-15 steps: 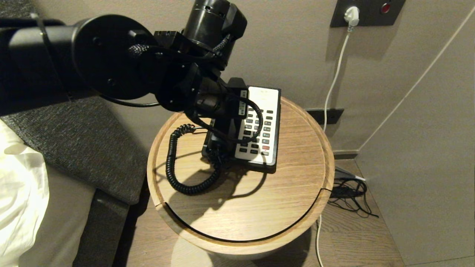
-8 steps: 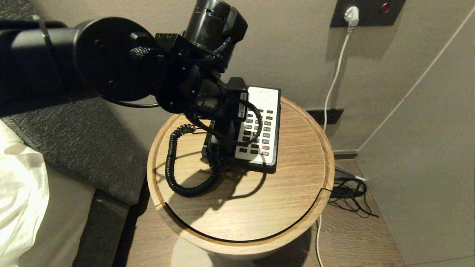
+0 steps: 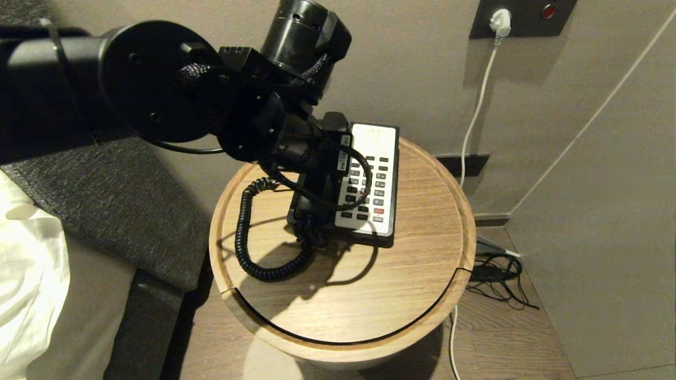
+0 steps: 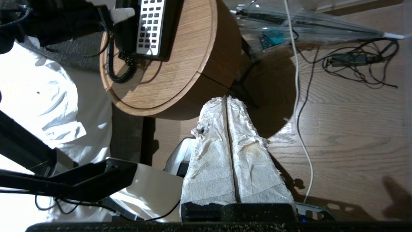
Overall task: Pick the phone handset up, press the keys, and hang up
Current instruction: Put the handset back
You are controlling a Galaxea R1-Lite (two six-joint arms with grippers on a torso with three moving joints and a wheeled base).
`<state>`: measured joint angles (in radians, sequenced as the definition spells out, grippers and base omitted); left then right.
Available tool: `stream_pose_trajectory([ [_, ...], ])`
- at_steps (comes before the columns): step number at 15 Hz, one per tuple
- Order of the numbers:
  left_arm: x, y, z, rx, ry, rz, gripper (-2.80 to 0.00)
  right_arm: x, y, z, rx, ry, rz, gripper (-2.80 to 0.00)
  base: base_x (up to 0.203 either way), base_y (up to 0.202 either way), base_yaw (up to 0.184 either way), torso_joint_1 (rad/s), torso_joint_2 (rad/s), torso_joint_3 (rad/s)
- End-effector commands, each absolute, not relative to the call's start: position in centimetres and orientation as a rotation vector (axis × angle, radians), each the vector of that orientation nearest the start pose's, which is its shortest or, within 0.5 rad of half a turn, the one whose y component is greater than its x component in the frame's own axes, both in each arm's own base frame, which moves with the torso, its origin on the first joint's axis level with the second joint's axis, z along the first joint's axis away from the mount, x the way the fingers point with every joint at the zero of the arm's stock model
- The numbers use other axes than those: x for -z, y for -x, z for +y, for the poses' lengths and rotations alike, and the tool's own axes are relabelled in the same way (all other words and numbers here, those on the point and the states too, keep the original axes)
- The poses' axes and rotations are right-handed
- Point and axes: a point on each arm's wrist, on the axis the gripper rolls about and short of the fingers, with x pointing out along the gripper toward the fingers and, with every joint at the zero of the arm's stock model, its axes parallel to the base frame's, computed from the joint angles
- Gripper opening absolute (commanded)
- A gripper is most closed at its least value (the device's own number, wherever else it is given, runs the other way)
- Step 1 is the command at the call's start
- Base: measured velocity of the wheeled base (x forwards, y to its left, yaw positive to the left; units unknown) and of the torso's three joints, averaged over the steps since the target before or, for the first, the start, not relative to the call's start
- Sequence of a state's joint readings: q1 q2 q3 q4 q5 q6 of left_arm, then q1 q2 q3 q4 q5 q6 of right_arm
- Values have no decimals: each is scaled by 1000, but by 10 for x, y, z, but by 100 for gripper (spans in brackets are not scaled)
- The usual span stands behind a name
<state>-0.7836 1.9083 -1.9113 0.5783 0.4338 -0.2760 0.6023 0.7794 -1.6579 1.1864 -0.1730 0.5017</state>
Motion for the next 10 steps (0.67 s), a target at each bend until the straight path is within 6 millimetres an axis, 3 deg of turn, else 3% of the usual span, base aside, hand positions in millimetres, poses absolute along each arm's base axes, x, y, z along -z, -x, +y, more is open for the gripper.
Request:
stream_pose_trajectory([
  [1, -308, -258, -244, 268, -50, 505, 0, -361, 48, -37, -337, -370, 400, -280, 0, 0, 0, 0, 0, 0],
  [5, -320, -251, -237, 270, -21, 478, 0, -361, 47, -37, -338, -368, 403, -280, 0, 0, 0, 0, 0, 0],
  [9, -360, -215, -205, 298, 76, 398, 0, -359, 41, -33, -333, -350, 430, -280, 0, 0, 0, 0, 0, 0],
  [10, -368, -202, -193, 306, 101, 384, -280, -358, 39, -31, -336, -346, 443, -280, 0, 0, 0, 0, 0, 0],
])
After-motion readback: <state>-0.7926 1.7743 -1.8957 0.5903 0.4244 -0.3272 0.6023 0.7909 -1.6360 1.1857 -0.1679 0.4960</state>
